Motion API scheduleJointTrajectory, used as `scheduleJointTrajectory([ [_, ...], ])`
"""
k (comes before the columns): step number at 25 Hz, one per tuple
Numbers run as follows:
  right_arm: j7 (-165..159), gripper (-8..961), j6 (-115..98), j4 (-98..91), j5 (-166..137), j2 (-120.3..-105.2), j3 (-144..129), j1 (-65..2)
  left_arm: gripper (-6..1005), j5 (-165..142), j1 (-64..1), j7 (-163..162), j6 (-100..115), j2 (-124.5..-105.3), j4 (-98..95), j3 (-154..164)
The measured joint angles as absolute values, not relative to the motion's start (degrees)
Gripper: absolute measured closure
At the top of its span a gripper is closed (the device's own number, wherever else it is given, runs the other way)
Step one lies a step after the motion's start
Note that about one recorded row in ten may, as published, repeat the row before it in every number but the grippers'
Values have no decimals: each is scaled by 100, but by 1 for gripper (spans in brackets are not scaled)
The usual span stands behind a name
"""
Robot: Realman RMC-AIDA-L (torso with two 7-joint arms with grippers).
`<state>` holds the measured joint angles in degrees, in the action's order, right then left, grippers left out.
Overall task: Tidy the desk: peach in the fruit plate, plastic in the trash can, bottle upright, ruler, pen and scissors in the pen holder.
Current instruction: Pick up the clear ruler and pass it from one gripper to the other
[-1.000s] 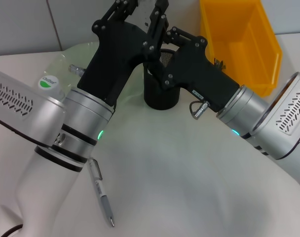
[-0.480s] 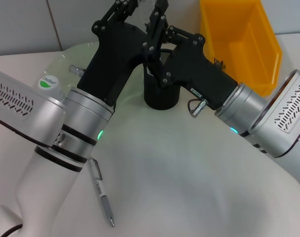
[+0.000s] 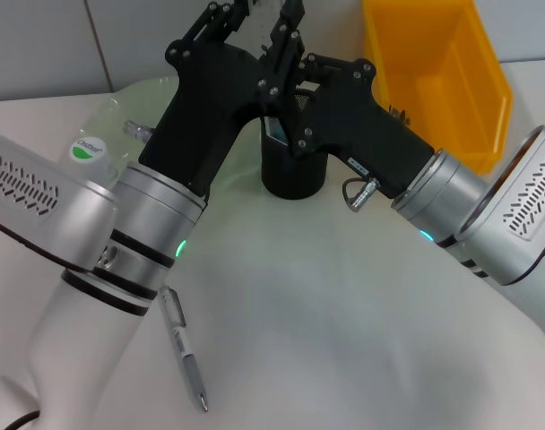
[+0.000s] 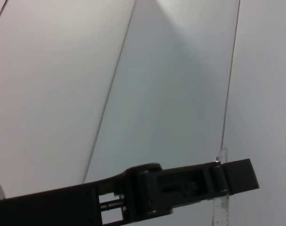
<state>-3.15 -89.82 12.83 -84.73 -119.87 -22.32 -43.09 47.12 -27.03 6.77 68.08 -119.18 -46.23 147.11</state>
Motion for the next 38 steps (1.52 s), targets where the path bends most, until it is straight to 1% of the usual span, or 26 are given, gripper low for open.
scheduleJointTrajectory([
  [2, -321, 899, -8983, 1283, -8473, -11988, -2230, -4308, 596, 4719, -2699, 677, 6813, -11918, -4623, 14713],
  [13, -534, 895, -8948, 1296, -8498, -11988, -2072, -4300, 597, 4694, -2698, 645, 6828, -11918, -4623, 14727],
  [14, -600, 939, -8942, 1279, -8503, -11988, -2090, -4301, 597, 4691, -2698, 636, 6828, -11917, -4623, 14730],
  [22, -630, 946, -8995, 1249, -8577, -11987, -2097, -4262, 597, 4666, -2738, 616, 6832, -11917, -4623, 14771],
  [30, -598, 946, -9069, 1262, -8587, -11987, -2108, -4226, 537, 4650, -2694, 607, 6842, -11919, -4644, 14778],
  [36, -612, 946, -9085, 1259, -8580, -11988, -1989, -4165, 331, 4629, -2648, 555, 6953, -11918, -4670, 14804],
  [38, -619, 947, -9093, 1260, -8558, -11988, -1787, -4152, 287, 4431, -2598, 334, 6984, -11917, -4669, 14782],
])
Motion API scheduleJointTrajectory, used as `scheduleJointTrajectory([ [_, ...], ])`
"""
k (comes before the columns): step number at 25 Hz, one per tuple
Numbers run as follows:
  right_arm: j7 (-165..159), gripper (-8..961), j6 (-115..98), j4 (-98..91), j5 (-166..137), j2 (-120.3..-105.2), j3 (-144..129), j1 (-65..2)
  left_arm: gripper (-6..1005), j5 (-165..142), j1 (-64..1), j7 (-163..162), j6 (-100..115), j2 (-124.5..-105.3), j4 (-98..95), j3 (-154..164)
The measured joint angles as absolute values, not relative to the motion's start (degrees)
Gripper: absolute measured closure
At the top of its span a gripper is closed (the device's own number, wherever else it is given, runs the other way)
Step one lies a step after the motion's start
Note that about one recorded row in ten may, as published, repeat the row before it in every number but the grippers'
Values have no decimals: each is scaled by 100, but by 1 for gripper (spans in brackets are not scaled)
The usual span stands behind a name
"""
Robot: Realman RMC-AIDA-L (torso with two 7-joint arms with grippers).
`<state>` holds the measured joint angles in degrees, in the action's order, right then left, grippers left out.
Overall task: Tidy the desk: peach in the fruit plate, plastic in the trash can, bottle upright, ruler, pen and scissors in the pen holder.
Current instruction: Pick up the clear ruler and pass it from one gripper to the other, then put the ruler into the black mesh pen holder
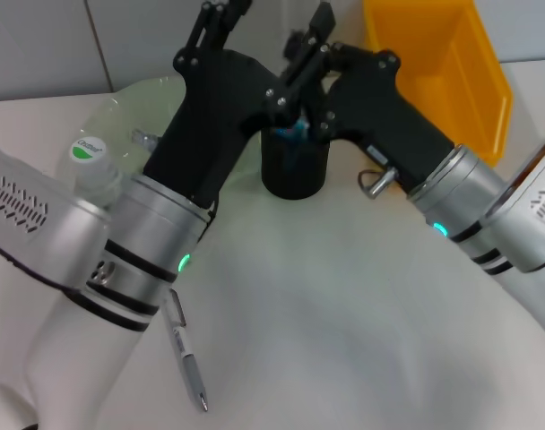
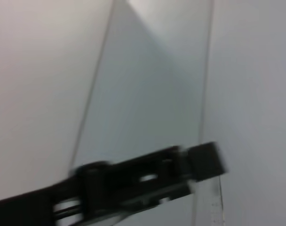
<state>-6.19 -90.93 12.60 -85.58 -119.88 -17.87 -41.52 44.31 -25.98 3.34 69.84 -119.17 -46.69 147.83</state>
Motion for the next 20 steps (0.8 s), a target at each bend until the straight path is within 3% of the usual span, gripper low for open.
scheduleJointTrajectory([
  [4, -631, 947, -9039, 1270, -8552, -11988, -1342, -4148, 198, 3977, -2449, -106, 6987, -11891, -4619, 14699],
  [20, -786, 946, -7591, 1252, -8550, -11985, -428, -4524, 198, 2158, -1671, -1456, 6974, -11822, -4348, 14080],
])
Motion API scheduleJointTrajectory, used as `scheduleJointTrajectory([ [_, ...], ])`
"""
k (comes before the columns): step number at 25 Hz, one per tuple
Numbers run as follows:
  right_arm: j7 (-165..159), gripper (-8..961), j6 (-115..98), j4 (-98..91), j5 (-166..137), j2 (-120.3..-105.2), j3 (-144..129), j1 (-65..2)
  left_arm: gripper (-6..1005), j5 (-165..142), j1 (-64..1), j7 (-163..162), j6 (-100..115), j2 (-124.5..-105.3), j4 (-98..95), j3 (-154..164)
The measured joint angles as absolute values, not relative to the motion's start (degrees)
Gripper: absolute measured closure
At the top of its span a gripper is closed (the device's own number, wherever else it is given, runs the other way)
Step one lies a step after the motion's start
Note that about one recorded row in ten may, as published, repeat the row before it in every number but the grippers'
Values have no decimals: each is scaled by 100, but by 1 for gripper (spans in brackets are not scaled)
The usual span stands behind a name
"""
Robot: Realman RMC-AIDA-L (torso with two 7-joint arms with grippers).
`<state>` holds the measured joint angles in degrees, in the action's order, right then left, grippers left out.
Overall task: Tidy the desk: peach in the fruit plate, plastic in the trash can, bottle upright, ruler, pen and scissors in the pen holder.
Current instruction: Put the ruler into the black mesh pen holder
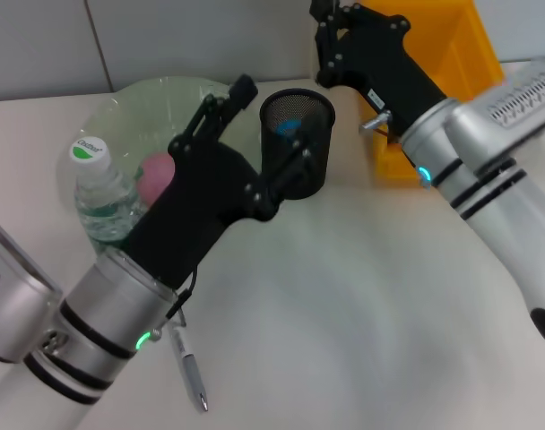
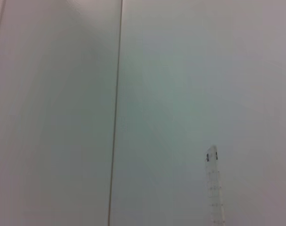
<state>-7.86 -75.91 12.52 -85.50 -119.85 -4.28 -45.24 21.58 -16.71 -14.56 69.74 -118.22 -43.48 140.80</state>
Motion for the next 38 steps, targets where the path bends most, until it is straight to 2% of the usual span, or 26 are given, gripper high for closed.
scheduleJointTrajectory([
  [16, -799, 947, -6167, 1263, -8559, -11988, -223, -5053, 199, 1080, -1595, -2969, 7445, -11810, -3512, 13402],
  [38, -787, 947, -5582, 1240, -8552, -11988, -216, -5105, 199, 1072, -1324, -3001, 7793, -11810, -3489, 13429],
])
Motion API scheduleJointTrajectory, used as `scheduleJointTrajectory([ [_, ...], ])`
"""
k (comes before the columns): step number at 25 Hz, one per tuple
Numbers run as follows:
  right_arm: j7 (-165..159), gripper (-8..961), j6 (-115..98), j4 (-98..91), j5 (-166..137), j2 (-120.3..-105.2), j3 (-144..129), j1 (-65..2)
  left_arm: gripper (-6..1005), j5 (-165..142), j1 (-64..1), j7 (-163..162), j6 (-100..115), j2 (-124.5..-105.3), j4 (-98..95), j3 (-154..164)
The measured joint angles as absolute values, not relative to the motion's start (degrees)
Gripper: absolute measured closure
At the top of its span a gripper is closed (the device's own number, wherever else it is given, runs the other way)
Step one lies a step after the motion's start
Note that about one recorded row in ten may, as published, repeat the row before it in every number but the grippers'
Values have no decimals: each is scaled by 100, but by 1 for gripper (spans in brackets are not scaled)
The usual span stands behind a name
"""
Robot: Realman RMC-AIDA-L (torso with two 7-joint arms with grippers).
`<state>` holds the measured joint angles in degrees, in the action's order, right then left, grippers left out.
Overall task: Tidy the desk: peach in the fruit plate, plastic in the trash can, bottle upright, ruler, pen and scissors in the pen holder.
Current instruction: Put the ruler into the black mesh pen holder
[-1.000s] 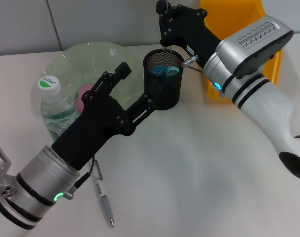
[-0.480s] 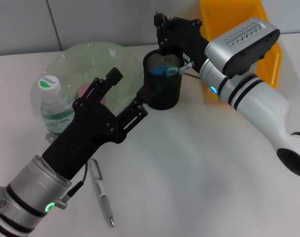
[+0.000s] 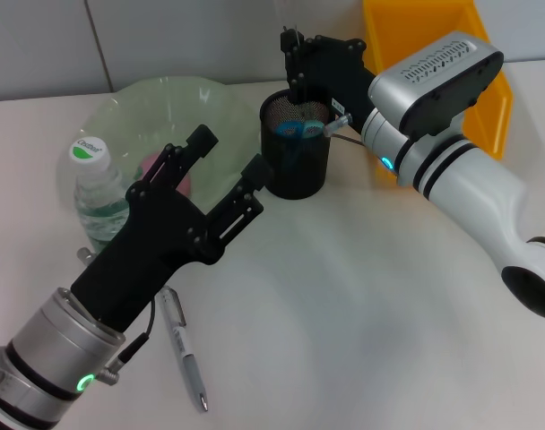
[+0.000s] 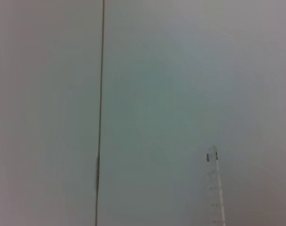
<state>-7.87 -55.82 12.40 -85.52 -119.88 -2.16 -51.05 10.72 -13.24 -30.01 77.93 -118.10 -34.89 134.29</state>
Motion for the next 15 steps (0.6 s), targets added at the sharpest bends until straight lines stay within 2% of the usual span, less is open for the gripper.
scheduleJointTrajectory([
  [15, -791, 937, -5472, 1274, -8543, -11988, -210, -5067, 199, 1072, -1307, -3067, 7814, -11803, -3489, 13400],
])
